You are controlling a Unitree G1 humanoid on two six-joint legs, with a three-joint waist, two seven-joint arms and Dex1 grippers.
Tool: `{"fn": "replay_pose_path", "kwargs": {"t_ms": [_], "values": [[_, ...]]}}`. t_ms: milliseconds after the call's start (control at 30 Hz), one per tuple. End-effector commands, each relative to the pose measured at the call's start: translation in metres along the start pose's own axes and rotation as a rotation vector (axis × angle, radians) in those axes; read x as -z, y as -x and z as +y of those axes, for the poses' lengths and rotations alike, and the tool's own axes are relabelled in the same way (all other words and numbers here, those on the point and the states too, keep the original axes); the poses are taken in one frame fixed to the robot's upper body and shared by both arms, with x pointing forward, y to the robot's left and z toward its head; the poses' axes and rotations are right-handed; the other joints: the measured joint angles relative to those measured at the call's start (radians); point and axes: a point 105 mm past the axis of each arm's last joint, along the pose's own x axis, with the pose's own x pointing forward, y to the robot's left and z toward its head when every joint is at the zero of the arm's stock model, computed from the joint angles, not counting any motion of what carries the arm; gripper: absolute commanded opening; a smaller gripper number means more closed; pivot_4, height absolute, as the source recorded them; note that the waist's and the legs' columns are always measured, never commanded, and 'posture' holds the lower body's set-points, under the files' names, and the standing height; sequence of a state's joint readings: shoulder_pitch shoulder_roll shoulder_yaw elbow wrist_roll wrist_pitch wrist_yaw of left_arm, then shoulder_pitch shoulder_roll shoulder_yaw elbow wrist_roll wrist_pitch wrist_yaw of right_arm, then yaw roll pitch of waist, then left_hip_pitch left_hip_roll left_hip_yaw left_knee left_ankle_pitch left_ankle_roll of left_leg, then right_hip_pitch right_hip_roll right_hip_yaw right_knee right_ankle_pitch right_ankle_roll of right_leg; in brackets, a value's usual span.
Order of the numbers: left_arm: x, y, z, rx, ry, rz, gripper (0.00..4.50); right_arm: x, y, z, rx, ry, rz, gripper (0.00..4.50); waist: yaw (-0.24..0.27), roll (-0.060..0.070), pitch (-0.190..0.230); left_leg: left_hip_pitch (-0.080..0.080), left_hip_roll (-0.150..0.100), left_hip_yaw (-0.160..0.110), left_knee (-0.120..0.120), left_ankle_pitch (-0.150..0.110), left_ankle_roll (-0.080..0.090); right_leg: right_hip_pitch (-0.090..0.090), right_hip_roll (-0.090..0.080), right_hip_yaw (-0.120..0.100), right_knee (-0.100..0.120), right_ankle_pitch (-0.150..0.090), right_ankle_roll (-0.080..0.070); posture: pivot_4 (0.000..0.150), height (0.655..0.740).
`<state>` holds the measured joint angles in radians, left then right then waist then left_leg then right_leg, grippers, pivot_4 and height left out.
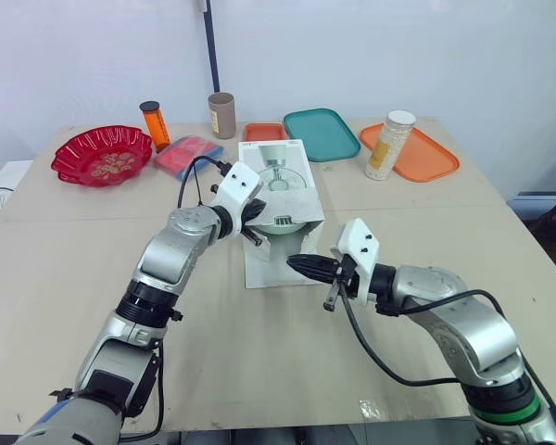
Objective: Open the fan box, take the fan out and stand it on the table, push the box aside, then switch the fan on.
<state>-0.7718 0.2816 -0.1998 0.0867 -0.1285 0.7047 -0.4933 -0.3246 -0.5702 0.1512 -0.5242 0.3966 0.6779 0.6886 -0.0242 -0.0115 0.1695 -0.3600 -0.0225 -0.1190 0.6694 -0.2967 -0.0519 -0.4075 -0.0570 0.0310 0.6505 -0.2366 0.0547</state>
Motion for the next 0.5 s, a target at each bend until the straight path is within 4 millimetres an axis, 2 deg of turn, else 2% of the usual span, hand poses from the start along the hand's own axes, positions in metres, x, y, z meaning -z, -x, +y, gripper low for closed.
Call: {"fn": "replay_pose_path", "kwargs": {"t_ms": [33, 300, 500], "values": [[0.006, 0.000, -0.005, 0.022, -0.006, 0.027, 0.00, -0.004, -0.005, -0.006, 0.054, 0.018, -0.010, 0.05, 0.000, 0.000, 0.000, 0.000, 0.000, 0.000, 0.000, 0.000, 0.000, 0.000, 0.000, 0.000, 0.000, 0.000, 0.000, 0.150, 0.7400], [0.004, 0.000, -0.006, 0.029, -0.010, 0.024, 0.00, -0.005, -0.033, -0.018, 0.186, -0.079, -0.021, 0.05, 0.000, 0.000, 0.000, 0.000, 0.000, 0.000, 0.000, 0.001, -0.001, 0.000, 0.000, 0.000, 0.000, 0.000, 0.000, 0.150, 0.7400], [0.005, 0.000, -0.006, 0.029, -0.008, 0.022, 0.00, -0.001, -0.038, -0.019, 0.225, -0.104, 0.004, 0.05, 0.000, 0.000, -0.001, 0.000, 0.000, 0.000, 0.000, 0.003, -0.005, 0.000, 0.000, 0.000, 0.000, 0.000, 0.000, 0.150, 0.7400]]}}
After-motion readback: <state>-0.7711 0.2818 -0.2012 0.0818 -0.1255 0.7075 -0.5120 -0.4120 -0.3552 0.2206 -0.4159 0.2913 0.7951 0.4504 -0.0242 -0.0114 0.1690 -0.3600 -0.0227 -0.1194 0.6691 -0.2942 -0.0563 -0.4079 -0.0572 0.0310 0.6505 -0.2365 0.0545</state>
